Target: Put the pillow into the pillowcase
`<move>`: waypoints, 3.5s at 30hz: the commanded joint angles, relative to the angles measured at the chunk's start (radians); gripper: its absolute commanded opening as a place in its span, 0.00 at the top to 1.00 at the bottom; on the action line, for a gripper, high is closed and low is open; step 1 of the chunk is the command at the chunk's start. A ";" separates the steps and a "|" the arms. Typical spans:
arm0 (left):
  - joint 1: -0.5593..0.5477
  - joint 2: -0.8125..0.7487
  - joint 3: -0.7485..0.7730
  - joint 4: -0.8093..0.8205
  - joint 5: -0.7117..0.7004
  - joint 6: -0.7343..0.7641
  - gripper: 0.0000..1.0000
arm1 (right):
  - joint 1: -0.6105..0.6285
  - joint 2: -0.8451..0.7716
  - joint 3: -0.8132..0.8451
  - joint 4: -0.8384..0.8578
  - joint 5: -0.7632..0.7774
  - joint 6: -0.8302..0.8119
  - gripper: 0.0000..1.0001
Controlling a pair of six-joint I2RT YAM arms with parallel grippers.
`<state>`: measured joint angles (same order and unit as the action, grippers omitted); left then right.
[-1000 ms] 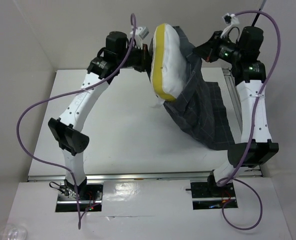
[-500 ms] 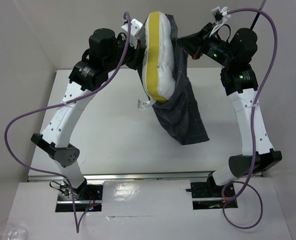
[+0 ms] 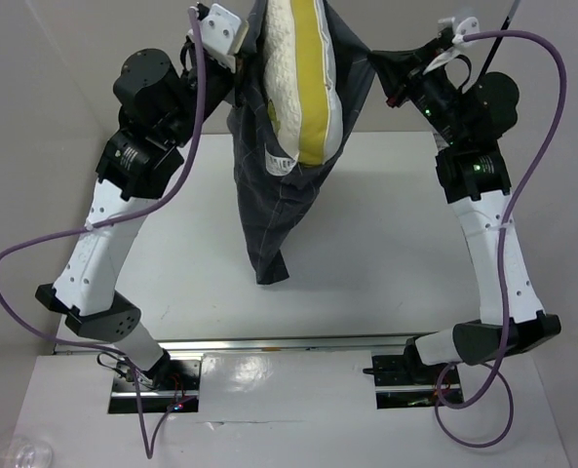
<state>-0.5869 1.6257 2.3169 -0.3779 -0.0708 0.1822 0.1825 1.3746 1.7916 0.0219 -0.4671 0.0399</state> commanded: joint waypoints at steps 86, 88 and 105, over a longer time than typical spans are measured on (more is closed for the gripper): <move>0.121 -0.088 -0.170 0.201 -0.109 0.106 1.00 | -0.011 0.115 0.088 0.010 0.006 0.047 1.00; 0.102 -0.089 -0.206 0.170 -0.118 0.077 1.00 | -0.011 0.070 -0.067 0.010 -0.017 0.060 1.00; 0.022 0.048 -0.428 0.116 0.009 -0.157 1.00 | -0.069 -0.017 -0.164 -0.281 0.055 -0.112 0.55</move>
<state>-0.5713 1.6306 1.9099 -0.3290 -0.0875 0.0891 0.1070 1.4036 1.6150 -0.2417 -0.3962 -0.0338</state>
